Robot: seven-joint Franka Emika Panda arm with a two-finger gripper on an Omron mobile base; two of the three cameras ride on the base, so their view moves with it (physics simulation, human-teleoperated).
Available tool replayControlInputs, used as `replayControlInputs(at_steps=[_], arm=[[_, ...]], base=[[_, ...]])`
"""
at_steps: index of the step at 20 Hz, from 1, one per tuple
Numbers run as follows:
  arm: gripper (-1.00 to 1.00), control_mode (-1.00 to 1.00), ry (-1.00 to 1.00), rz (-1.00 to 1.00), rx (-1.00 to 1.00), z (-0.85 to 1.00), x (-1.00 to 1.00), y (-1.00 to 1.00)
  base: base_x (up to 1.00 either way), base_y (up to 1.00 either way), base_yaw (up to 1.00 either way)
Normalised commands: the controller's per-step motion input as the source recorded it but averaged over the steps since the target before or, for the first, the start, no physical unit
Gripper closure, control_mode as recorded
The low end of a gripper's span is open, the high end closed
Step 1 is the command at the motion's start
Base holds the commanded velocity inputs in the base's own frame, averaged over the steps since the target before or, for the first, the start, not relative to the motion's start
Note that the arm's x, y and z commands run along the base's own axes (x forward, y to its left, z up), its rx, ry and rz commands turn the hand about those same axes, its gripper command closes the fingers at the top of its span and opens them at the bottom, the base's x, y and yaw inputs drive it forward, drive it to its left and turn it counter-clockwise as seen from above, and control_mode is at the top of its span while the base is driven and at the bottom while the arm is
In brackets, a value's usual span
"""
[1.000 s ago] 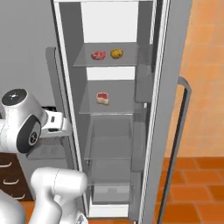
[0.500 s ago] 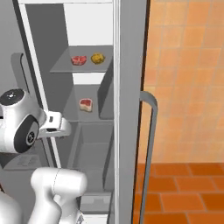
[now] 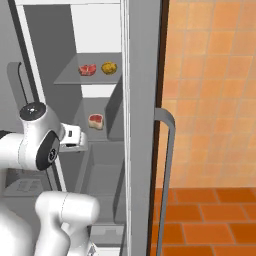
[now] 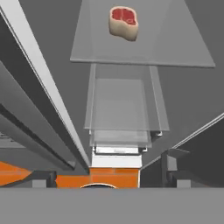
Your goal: Place one squash and one steak in each tupperware on the nearby counter, to pack two identical lunches.
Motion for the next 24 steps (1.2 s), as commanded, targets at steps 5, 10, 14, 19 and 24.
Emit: replayControlInputs(at_steps=[5, 10, 14, 19, 24], arm=[[-1.0, -1.0, -0.01, 0.13, 0.12, -0.19, 1.0, -0.05], [-1.0, -1.0, 0.02, 0.16, 0.02, -0.01, 0.97, 0.0], [-1.0, -1.0, 0.0, 0.1, 0.0, -0.11, 0.91, 0.0], [-1.0, -1.0, 0.0, 0.03, 0.0, -0.14, 0.9, 0.0], [-1.0, -1.0, 0.0, 0.03, 0.0, -0.14, 0.83, 0.0]], base=[[0.0, 0.0, 0.0], [0.0, 0.0, 0.0], [0.0, 0.0, 0.0], [0.0, 0.0, 0.0], [0.0, 0.0, 0.0]])
